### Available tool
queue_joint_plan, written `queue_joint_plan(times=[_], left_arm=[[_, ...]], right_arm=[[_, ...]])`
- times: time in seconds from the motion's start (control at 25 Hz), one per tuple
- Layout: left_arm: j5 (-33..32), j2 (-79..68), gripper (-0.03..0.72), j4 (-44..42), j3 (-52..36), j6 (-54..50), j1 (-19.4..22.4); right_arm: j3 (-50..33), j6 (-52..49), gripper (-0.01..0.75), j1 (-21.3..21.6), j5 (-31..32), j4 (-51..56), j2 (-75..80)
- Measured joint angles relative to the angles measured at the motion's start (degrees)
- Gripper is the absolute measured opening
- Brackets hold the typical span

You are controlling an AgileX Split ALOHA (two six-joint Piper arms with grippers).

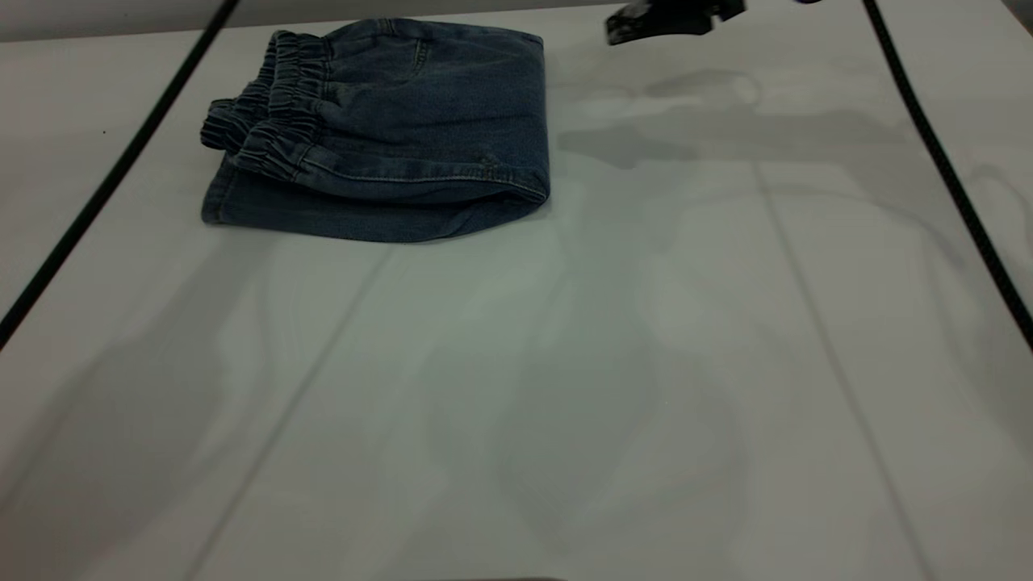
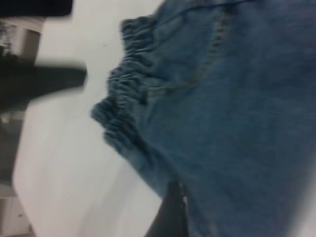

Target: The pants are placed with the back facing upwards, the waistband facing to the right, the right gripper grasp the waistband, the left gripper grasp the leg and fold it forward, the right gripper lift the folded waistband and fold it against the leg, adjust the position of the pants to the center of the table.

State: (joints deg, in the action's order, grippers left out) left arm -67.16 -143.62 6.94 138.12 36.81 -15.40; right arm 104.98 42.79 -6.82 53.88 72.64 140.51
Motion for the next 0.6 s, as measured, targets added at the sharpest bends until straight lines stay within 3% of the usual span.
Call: queue_joint_plan(times=[0.28, 0.6], left_arm=[[0.0, -0.7, 0.535, -1.0, -9.3, 20.1, -0.7], [0.1, -6.6, 0.535, -2.6, -9.6, 26.8, -0.7]], right_arm=[[2.9, -1.7, 0.609, 1.0, 0.5, -4.5, 0.0], [3.3, -2.0, 0.602, 1.1, 1.8, -4.7, 0.0]])
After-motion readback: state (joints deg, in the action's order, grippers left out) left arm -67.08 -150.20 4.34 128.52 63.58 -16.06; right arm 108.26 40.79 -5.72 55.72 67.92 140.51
